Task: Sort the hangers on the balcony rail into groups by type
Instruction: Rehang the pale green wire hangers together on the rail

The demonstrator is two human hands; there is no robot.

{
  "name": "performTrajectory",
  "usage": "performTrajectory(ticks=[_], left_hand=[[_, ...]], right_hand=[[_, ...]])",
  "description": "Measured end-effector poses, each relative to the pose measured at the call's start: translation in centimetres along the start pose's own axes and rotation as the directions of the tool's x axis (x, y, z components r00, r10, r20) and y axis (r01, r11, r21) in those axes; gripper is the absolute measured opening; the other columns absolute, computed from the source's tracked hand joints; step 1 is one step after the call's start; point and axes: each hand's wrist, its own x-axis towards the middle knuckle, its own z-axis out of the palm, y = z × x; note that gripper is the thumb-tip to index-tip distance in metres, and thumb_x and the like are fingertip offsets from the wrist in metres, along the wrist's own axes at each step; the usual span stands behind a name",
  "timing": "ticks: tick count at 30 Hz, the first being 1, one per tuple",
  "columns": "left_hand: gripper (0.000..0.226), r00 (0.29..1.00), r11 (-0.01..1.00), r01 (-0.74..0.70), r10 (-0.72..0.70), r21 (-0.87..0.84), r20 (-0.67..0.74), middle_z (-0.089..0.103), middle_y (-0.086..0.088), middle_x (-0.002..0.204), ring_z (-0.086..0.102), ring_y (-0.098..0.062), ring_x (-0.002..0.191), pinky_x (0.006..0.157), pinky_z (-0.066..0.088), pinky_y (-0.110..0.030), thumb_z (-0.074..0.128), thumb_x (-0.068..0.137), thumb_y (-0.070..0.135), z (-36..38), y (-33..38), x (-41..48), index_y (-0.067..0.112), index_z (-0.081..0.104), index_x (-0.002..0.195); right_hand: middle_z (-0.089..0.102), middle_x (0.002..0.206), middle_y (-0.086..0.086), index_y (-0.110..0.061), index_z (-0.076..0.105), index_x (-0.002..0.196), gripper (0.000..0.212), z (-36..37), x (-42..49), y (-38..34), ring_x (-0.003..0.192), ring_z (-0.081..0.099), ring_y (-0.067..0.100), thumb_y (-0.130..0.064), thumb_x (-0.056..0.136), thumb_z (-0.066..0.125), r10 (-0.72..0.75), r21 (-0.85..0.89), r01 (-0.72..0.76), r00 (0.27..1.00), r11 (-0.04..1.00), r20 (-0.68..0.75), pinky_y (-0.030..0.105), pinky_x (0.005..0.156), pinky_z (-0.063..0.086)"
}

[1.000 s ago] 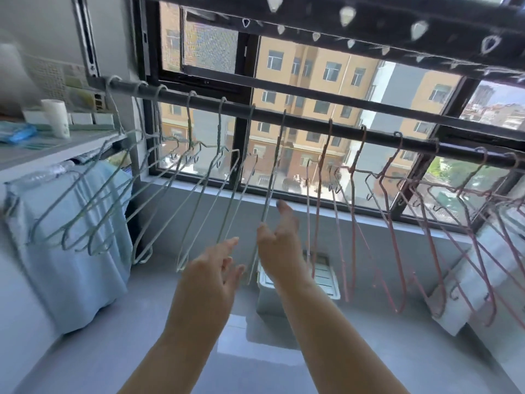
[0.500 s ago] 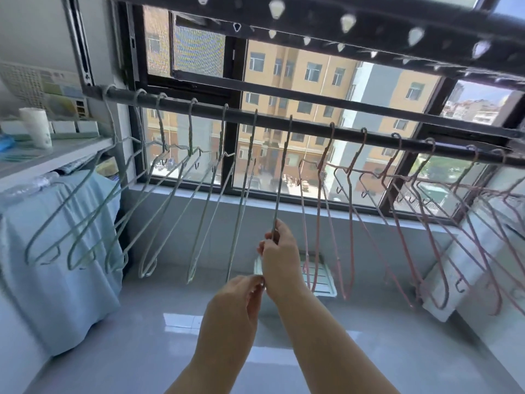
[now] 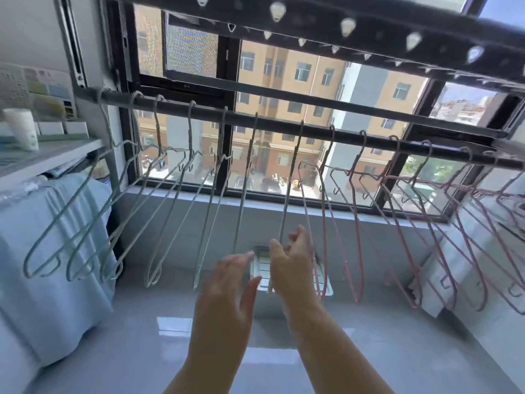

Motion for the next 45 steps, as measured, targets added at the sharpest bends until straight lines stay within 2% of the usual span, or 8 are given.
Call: performTrajectory(ticks=[3, 5, 10, 14, 21, 25, 30, 45], left_hand=[[0.041, 0.997, 0.999, 0.038, -0.037, 0.019, -0.066, 0.061, -0.003, 0.111, 0.056, -0.014, 0.103, 0.086, 0.046, -0.028, 0.064, 0.081, 0.014, -1.9, -0.3, 1.3, 0.013, 0.053, 0.121], [0.046, 0.989, 0.99, 0.14, -0.141, 0.026, 0.048, 0.061, -0.005, 0.116, 0.057, -0.016, 0.104, 0.087, 0.044, -0.025, 0.062, 0.082, 0.013, -2.4, -0.6, 1.6, 0.014, 0.05, 0.126], [0.031, 0.954, 0.971, 0.236, -0.24, 0.042, 0.18, 0.068, 0.011, 0.092, 0.064, -0.003, 0.08, 0.067, 0.042, 0.0, 0.06, 0.083, 0.008, -2.0, -2.3, -0.1, 0.021, 0.062, 0.112], [0.027, 0.959, 0.975, 0.215, -0.221, 0.05, 0.178, 0.071, 0.007, 0.086, 0.064, -0.006, 0.072, 0.066, 0.045, -0.007, 0.059, 0.083, 0.006, -2.0, -2.5, -0.5, 0.021, 0.067, 0.104], [0.022, 0.974, 0.99, 0.144, -0.141, -0.003, 0.176, 0.068, 0.011, 0.08, 0.051, 0.013, 0.061, 0.066, 0.041, 0.002, 0.063, 0.08, 0.005, -1.6, -2.1, -0.3, 0.02, 0.07, 0.095], [0.018, 0.976, 0.99, 0.143, -0.139, -0.009, 0.165, 0.067, 0.012, 0.078, 0.054, 0.009, 0.061, 0.071, 0.046, -0.01, 0.063, 0.081, 0.008, -1.1, -2.0, -0.4, 0.021, 0.069, 0.092], [0.025, 0.977, 0.991, 0.133, -0.128, -0.02, 0.171, 0.07, 0.009, 0.089, 0.05, 0.014, 0.066, 0.07, 0.038, 0.005, 0.06, 0.084, 0.011, -0.7, -1.8, -0.2, 0.022, 0.067, 0.105], [0.024, 0.974, 0.992, 0.125, -0.123, 0.001, 0.188, 0.072, 0.006, 0.095, 0.056, 0.004, 0.074, 0.073, 0.038, 0.006, 0.061, 0.084, 0.013, -1.0, -2.8, 0.0, 0.019, 0.067, 0.107]], right_hand=[[0.024, 0.145, 0.001, -0.012, 0.023, 0.141, 0.054, 1.0, -1.4, -0.8, 0.138, 0.018, 0.012, -0.011, 0.092, 0.046, -0.3, -0.157, 0.293, 0.954, 0.943, -0.02, 0.018, 0.111, 0.012], [0.024, 0.146, -0.002, -0.014, 0.025, 0.14, 0.051, 2.1, -1.5, -1.4, 0.138, 0.018, 0.01, -0.01, 0.092, 0.043, -0.32, -0.141, 0.332, 0.942, 0.933, 0.1, 0.015, 0.108, 0.012], [0.039, 0.141, 0.009, -0.01, 0.027, 0.139, 0.05, 4.7, -0.2, -2.2, 0.126, 0.041, 0.021, -0.003, 0.091, 0.04, -0.019, -0.09, 0.042, 0.969, 0.995, 0.245, 0.024, 0.099, 0.033], [0.05, 0.084, -0.004, -0.011, 0.044, 0.12, 0.03, 5.2, 0.2, -2.6, 0.071, 0.048, 0.007, -0.002, 0.095, 0.029, 0.181, 0.115, -0.229, 0.929, 0.967, 0.324, 0.023, 0.075, 0.045], [0.045, 0.086, -0.004, -0.013, 0.039, 0.128, 0.046, 5.1, 0.3, -1.4, 0.071, 0.044, 0.01, 0.007, 0.089, 0.028, 0.128, 0.184, -0.163, 0.973, 0.969, 0.191, 0.023, 0.068, 0.04], [0.046, 0.085, -0.006, -0.016, 0.04, 0.128, 0.047, 4.7, 0.7, -1.1, 0.072, 0.045, 0.01, 0.007, 0.088, 0.029, 0.122, 0.19, -0.153, 0.978, 0.97, 0.167, 0.027, 0.074, 0.039], [0.046, 0.086, -0.004, -0.009, 0.041, 0.128, 0.047, 4.3, 1.1, -0.8, 0.07, 0.045, 0.01, 0.009, 0.086, 0.03, 0.138, 0.213, -0.168, 0.979, 0.962, 0.149, 0.024, 0.066, 0.04], [0.048, 0.088, -0.005, -0.015, 0.04, 0.13, 0.049, 4.7, 1.0, -1.1, 0.073, 0.044, 0.011, 0.008, 0.088, 0.031, 0.123, 0.209, -0.159, 0.976, 0.965, 0.178, 0.025, 0.072, 0.042]])
